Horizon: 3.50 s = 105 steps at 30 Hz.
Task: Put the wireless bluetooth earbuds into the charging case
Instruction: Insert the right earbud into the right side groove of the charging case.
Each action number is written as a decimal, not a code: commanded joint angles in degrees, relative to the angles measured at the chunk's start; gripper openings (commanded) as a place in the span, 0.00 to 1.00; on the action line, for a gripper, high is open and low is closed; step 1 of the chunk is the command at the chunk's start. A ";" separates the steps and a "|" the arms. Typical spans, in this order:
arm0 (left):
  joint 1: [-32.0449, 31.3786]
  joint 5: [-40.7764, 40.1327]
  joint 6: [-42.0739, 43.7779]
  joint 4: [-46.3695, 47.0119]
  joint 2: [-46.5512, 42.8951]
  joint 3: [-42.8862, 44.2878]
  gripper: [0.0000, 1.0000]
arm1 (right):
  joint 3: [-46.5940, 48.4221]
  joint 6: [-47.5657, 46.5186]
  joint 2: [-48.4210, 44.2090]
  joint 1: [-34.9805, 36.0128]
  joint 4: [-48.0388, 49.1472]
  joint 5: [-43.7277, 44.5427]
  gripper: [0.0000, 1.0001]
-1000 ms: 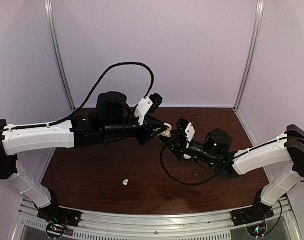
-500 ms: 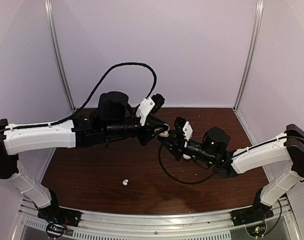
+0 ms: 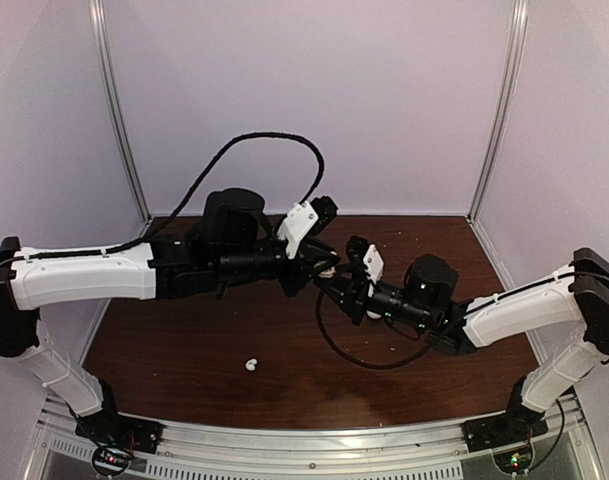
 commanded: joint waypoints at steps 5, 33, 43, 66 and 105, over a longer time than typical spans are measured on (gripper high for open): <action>-0.88 -0.81 2.96 0.21 1.07 -0.05 0.09 | 2.41 1.40 -1.66 0.28 2.18 -2.34 0.00; -0.88 -1.01 2.96 -0.16 -1.32 -2.05 0.08 | 1.44 5.08 -2.46 -0.68 3.37 -2.40 0.00; -0.88 -0.59 2.78 -0.16 -1.72 -2.58 0.08 | 1.09 6.19 -2.57 -1.28 4.20 -2.15 0.00; -0.86 2.82 3.39 0.25 -0.63 -3.92 0.08 | 1.73 6.70 -2.36 -1.48 4.86 -6.99 0.00; -0.84 0.59 1.95 -3.26 -2.10 -4.40 0.38 | 0.76 4.53 -3.88 -1.73 4.48 -7.93 0.00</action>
